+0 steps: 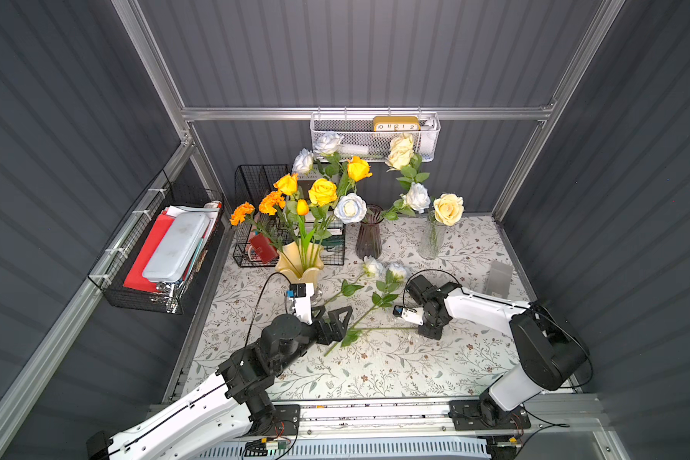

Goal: Arrange the flowers in different vases according to their colors
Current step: Pick up the flower at the center of the board.

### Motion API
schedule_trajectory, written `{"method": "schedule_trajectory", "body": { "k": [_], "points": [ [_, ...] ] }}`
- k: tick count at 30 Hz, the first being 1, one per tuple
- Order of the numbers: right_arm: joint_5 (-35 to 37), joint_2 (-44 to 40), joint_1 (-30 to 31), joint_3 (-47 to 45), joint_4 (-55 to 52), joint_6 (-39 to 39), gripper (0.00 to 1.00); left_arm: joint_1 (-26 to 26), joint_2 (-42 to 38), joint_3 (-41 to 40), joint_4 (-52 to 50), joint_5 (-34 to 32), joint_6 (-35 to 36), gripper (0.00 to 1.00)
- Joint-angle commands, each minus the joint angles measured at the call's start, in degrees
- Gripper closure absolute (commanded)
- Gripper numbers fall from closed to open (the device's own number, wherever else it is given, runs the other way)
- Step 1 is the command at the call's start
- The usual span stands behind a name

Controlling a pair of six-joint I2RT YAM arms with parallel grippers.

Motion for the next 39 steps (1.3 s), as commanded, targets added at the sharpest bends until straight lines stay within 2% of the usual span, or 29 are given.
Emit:
{"method": "schedule_trajectory", "body": {
  "k": [1, 4, 11, 19, 27, 30, 39],
  "points": [
    [0.16, 1.94, 0.42, -0.28, -2.12, 2.42, 0.93, -0.18, -0.11, -0.36, -1.46, 0.19, -0.41, 0.01],
    [1.12, 0.57, 1.4, 0.96, -4.1, 4.47, 1.0, -0.18, 0.05, -1.04, 0.02, 2.11, -0.97, 0.01],
    [1.86, -7.07, 6.13, 1.05, -8.91, 8.19, 1.0, -0.27, 2.17, -2.61, 4.35, 7.77, -11.56, 0.01],
    [1.08, -17.88, 10.87, 1.84, -14.47, 13.02, 1.0, -2.25, 6.31, 0.94, 2.32, 8.39, -22.95, 0.01],
    [1.07, -25.26, 16.32, 1.88, -18.91, 18.05, 1.0, -3.04, 10.76, -0.45, 13.52, 11.29, -29.11, 0.01],
    [3.44, -27.73, 19.31, 1.96, -18.85, 18.81, 1.0, -3.76, 13.42, -0.88, 18.46, 13.56, -31.22, 0.01],
    [3.16, -29.29, 19.86, 3.9, -19.86, 19.29, 1.0, -7.38, 16.28, -4.45, 27.46, 14.34, -37.37, 0.01]
  ]
}}
